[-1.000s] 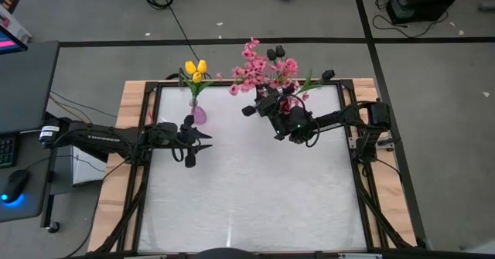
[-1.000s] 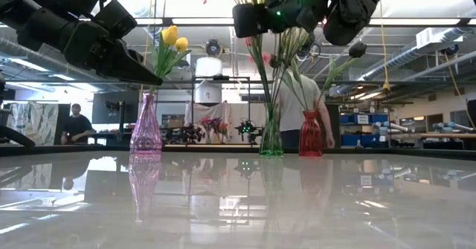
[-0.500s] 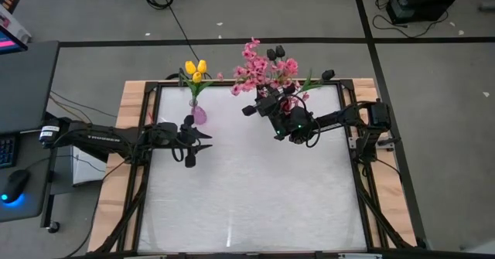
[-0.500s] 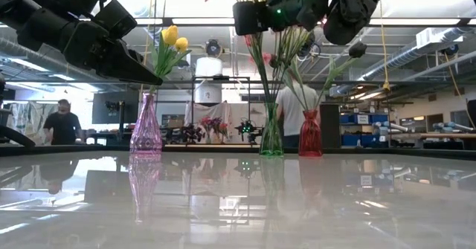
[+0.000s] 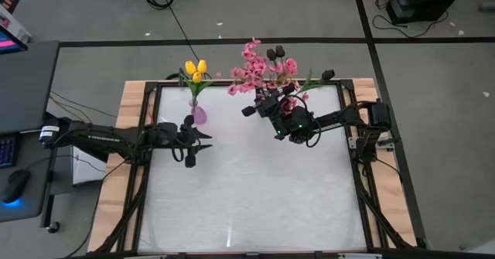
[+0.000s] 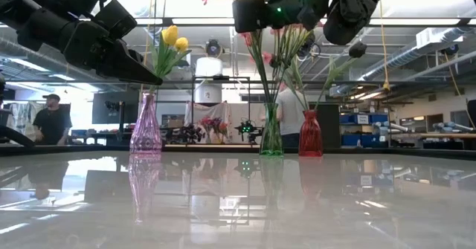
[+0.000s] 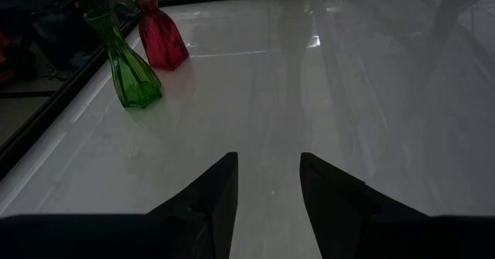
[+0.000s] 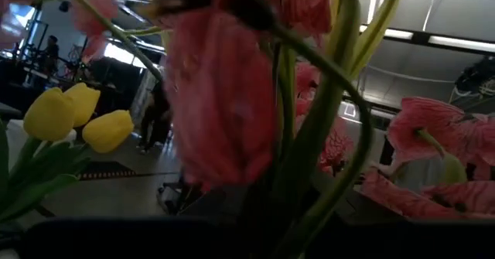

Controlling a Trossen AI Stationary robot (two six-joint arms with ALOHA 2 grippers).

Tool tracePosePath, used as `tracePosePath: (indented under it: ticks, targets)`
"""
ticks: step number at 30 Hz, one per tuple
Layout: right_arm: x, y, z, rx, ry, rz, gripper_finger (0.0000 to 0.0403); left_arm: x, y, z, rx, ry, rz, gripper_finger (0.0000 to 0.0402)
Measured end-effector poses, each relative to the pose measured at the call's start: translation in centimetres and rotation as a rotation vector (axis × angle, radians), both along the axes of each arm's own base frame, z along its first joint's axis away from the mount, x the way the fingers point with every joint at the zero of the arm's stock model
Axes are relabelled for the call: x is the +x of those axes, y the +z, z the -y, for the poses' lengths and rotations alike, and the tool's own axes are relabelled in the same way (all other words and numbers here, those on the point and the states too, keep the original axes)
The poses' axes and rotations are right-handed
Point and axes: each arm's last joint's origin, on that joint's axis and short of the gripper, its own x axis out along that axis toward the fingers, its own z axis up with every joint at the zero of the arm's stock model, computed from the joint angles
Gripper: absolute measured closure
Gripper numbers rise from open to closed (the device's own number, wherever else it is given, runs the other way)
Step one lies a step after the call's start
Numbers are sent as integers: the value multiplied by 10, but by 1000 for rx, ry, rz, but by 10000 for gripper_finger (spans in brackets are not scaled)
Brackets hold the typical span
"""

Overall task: Sort flowers into vase by color
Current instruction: Put the pink flower into the green vase

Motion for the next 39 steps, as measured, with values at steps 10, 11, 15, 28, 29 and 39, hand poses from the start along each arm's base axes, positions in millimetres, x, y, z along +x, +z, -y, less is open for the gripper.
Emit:
tracePosePath:
  ticks: [10, 11, 15, 28, 29, 39]
  targets:
    - [0, 1, 0, -14, 13, 10, 296, 0, 0, 0, 0, 0, 0, 255]
    - [0, 1, 1, -16, 14, 11, 294, 0, 0, 0, 0, 0, 0, 255]
    - [-2, 3, 1, -30, 10, 19, 288, 0, 0, 0, 0, 0, 0, 255]
    - [-4, 6, 1, -40, -11, 40, 320, 0, 0, 0, 0, 0, 0, 255]
    - [-4, 6, 1, -37, -14, 40, 330, 0, 0, 0, 0, 0, 0, 255]
    - [-5, 5, 2, -25, -40, 33, 386, 0, 0, 0, 0, 0, 0, 255]
